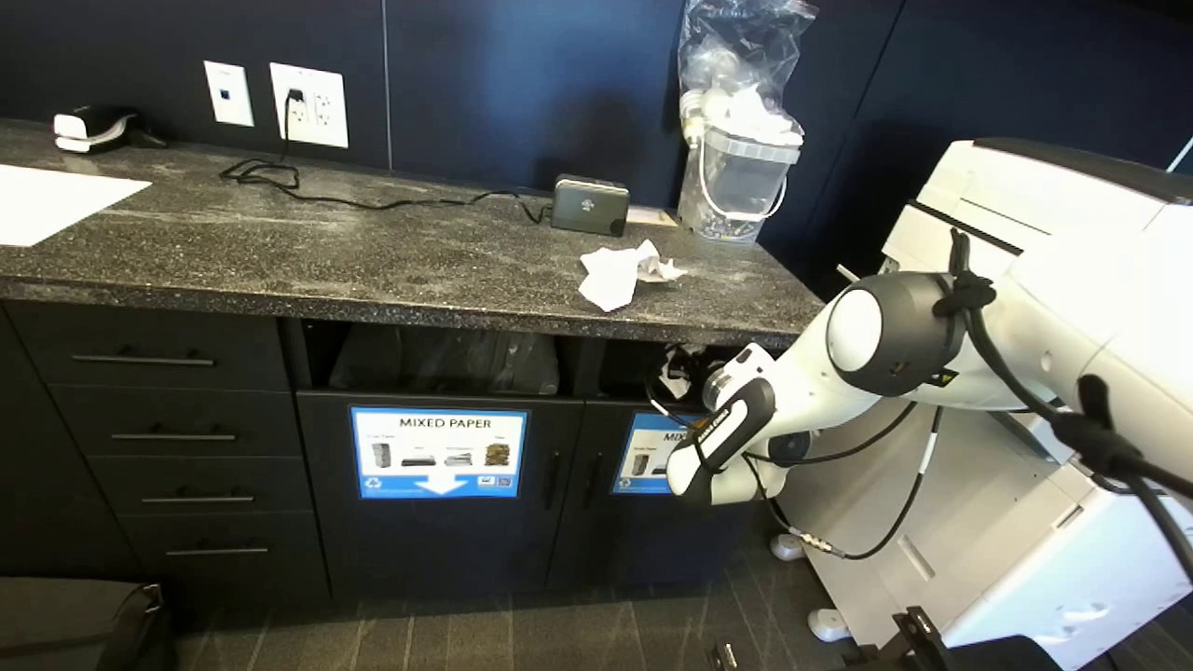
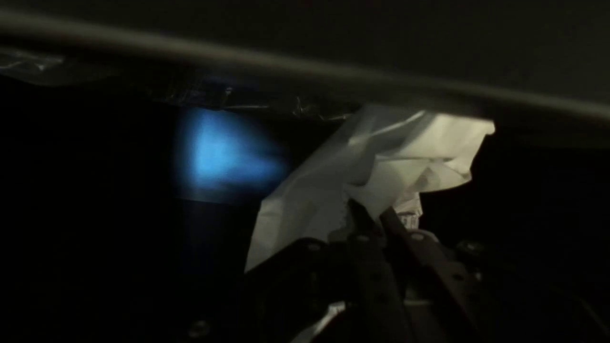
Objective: Throw two of the papers on the tabletop into the bin on the right
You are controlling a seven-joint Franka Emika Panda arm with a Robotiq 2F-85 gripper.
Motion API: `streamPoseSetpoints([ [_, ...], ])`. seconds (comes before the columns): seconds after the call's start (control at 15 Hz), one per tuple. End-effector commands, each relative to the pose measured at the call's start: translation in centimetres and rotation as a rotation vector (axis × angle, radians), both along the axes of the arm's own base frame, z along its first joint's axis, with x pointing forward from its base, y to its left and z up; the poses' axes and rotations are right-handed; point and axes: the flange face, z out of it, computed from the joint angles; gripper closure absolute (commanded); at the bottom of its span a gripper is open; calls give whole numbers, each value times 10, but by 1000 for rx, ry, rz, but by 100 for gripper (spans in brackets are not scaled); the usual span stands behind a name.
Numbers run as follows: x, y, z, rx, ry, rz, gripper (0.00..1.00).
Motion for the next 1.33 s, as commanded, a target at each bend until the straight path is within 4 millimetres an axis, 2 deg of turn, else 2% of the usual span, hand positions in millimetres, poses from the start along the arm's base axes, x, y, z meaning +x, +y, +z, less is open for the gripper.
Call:
streamPoseSetpoints([
  [0.0,3,-1,7,8,-54,-2,97],
  [0.27,1,-1,6,14,-50,1,98],
  [0.33,1,1,5,17,-35,11,79],
  [0.4,1,0,5,11,-31,9,66],
  [0.93,-7,-2,-5,3,8,0,7],
  [1.0,-9,-2,-7,-2,16,0,1],
  [1.27,-19,-1,-18,-5,86,8,0],
])
